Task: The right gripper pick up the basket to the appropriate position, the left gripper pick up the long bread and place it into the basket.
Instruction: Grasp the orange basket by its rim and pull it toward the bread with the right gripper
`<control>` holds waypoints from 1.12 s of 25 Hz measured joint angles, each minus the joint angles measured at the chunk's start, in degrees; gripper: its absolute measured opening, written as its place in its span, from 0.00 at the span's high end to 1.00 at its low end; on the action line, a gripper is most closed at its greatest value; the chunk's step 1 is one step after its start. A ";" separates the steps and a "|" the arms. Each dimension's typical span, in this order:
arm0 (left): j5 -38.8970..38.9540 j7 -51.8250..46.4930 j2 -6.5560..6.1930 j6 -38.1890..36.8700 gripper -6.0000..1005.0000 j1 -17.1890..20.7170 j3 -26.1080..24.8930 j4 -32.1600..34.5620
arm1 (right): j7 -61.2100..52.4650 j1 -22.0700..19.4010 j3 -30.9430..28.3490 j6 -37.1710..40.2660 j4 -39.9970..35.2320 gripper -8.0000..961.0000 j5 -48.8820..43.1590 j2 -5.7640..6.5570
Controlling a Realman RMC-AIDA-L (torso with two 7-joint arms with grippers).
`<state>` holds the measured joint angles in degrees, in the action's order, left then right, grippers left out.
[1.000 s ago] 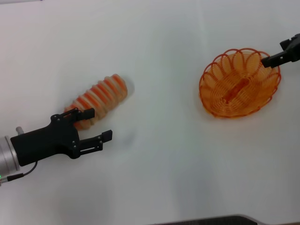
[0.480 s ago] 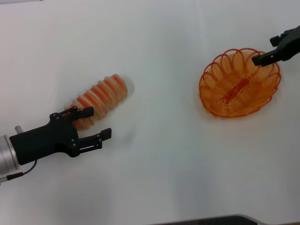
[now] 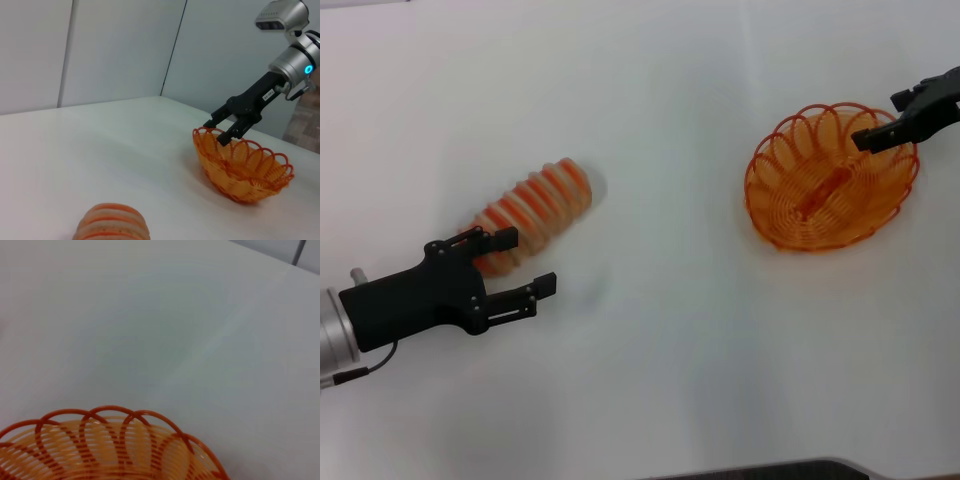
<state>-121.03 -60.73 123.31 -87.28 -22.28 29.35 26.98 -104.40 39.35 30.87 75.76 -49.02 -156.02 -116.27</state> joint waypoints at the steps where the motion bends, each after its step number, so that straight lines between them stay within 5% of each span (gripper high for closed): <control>1: 0.00 0.00 0.00 0.00 0.18 -0.04 0.00 0.00 | 0.03 -0.07 0.12 -0.36 0.13 0.18 0.02 -0.04; 17: 0.00 0.00 0.00 0.00 0.18 -0.15 -0.35 0.00 | -0.68 0.34 2.83 -3.40 1.57 0.22 -0.47 -0.45; 28: 0.00 0.00 -0.08 0.66 0.18 -0.73 -0.52 0.00 | -0.25 0.31 2.96 -3.78 -0.19 0.69 -0.09 -0.99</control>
<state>-121.03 -60.73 123.23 -86.62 -23.00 28.82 26.98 -104.65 39.66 33.82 71.98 -49.21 -156.10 -117.26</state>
